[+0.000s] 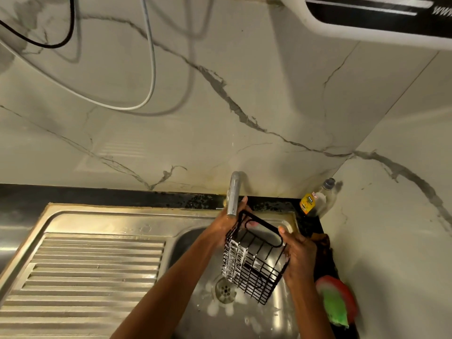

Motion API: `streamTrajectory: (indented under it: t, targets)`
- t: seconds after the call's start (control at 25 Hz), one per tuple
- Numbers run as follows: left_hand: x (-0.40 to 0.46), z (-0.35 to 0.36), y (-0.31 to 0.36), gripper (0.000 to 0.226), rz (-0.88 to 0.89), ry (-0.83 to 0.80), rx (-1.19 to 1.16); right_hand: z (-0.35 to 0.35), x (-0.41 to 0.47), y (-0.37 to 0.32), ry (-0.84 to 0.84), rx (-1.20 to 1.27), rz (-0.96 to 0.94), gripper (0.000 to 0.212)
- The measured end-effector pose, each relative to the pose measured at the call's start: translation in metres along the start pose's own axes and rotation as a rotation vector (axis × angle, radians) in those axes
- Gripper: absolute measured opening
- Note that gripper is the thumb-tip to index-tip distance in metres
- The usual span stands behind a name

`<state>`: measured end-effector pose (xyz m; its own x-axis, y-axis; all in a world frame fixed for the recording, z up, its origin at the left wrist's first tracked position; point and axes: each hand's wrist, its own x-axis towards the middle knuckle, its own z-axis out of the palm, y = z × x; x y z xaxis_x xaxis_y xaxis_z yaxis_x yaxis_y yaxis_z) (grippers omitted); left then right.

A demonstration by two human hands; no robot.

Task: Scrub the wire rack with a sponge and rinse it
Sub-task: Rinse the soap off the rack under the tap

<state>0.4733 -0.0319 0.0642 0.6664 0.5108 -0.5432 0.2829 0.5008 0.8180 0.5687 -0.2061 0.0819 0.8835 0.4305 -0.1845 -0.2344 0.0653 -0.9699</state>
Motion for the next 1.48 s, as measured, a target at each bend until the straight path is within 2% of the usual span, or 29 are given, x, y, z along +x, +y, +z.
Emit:
streamTrajectory:
  t: [0.04, 0.12, 0.2, 0.28, 0.4, 0.48, 0.6, 0.68, 0.8, 0.84, 0.92, 1.0, 1.08, 1.16, 1.24, 1.36, 1.48]
  targets:
    - [-0.003, -0.001, 0.0, 0.057, 0.007, -0.014, 0.023, 0.001, -0.001, 0.003, 0.001, -0.068, -0.047, 0.045]
    - [-0.006, -0.009, -0.018, 0.054, 0.024, -0.101, -0.014, 0.01, -0.006, 0.0, -0.1, -0.152, -0.082, 0.061]
    - [-0.013, -0.017, -0.042, 0.049, 0.013, -0.11, -0.069, 0.015, -0.013, -0.005, -0.125, -0.233, -0.135, 0.062]
    - [-0.02, -0.018, -0.059, 0.048, -0.057, -0.08, -0.18, 0.019, -0.012, -0.005, -0.094, -0.213, -0.111, 0.062]
    - [-0.012, -0.016, -0.053, 0.03, -0.099, -0.063, -0.215, 0.021, -0.003, -0.007, -0.153, -0.197, -0.086, 0.062]
    - [-0.003, -0.014, -0.035, 0.031, -0.145, -0.047, -0.226, 0.019, -0.003, -0.013, -0.229, -0.187, -0.116, 0.062]
    - [0.027, -0.015, -0.038, 0.038, -0.134, -0.037, -0.153, 0.013, -0.01, -0.022, -0.18, -0.156, -0.136, 0.065]
    - [0.053, -0.016, -0.054, 0.058, -0.205, -0.112, -0.19, 0.01, -0.012, -0.017, -0.11, -0.133, -0.134, 0.067]
    - [0.038, -0.006, -0.043, 0.082, -0.256, -0.037, -0.177, 0.005, -0.016, -0.007, -0.051, -0.186, -0.13, 0.067]
    - [0.028, -0.003, -0.036, 0.082, -0.262, -0.038, -0.16, 0.004, -0.015, -0.003, -0.039, -0.207, -0.121, 0.067]
    - [0.012, -0.003, -0.023, 0.067, -0.245, -0.003, -0.131, 0.005, -0.014, 0.001, -0.044, -0.254, -0.106, 0.066]
    - [0.007, -0.014, -0.02, 0.04, -0.205, 0.022, -0.081, 0.009, -0.013, 0.003, -0.039, -0.268, -0.14, 0.063]
    - [0.001, -0.016, -0.017, 0.031, -0.187, 0.025, -0.046, 0.015, -0.014, 0.0, -0.055, -0.239, -0.135, 0.06]
    - [0.001, -0.014, -0.021, 0.042, -0.239, 0.013, -0.107, 0.015, -0.014, 0.001, -0.042, -0.179, -0.091, 0.061]
    - [-0.003, -0.009, -0.027, 0.046, -0.251, -0.024, -0.121, 0.009, -0.011, 0.001, -0.011, -0.052, -0.033, 0.059]
    - [0.0, -0.013, -0.042, 0.04, -0.167, -0.096, -0.172, 0.002, -0.008, 0.002, -0.017, 0.196, 0.019, 0.046]
    - [0.012, -0.021, -0.051, 0.051, -0.183, -0.073, -0.225, 0.004, -0.001, 0.013, 0.0, 0.173, 0.036, 0.048]
